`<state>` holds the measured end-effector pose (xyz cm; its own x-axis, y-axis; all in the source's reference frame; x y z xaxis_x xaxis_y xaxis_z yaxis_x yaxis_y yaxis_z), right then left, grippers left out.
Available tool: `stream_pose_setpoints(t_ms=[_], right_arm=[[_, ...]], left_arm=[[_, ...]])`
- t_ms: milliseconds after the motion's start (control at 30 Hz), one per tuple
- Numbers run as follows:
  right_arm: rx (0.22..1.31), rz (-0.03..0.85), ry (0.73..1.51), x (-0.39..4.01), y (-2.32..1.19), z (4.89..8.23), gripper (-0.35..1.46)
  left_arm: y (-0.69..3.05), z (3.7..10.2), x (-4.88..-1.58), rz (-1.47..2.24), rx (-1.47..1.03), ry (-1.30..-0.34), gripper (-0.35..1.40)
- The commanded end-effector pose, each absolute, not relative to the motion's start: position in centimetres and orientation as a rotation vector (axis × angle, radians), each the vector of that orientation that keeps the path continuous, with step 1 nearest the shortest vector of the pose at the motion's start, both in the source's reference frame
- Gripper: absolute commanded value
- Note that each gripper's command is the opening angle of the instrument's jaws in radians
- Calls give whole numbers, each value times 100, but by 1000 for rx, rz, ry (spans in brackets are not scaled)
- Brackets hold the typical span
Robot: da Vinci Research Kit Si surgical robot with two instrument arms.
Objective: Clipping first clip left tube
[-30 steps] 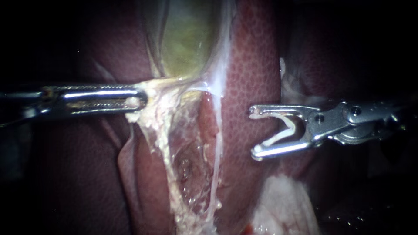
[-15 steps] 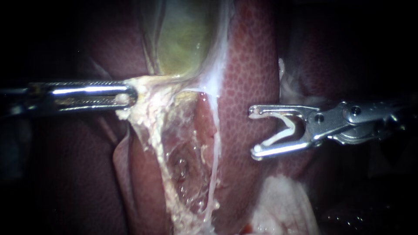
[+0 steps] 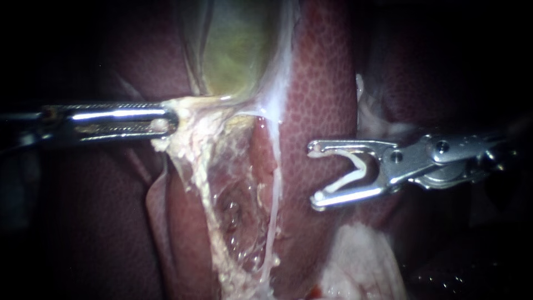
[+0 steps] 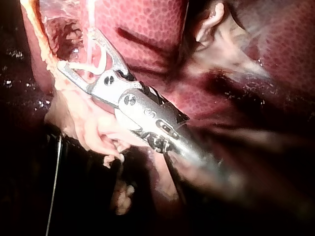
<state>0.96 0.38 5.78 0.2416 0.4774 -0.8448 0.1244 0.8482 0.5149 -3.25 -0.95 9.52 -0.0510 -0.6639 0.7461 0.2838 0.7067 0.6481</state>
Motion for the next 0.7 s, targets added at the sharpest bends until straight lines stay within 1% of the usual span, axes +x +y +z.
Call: stream_pose_setpoints(t_ms=[33,433,700], right_arm=[[550,260,1321,100,34,581,58],[646,263,1325,167,-23,637,59],[705,258,1321,205,-53,669,59]], left_arm=[[-95,953,-325,-794,339,-1426,-35],[-97,956,-326,-794,336,-1426,-35],[-98,956,-327,-794,336,-1426,-35]])
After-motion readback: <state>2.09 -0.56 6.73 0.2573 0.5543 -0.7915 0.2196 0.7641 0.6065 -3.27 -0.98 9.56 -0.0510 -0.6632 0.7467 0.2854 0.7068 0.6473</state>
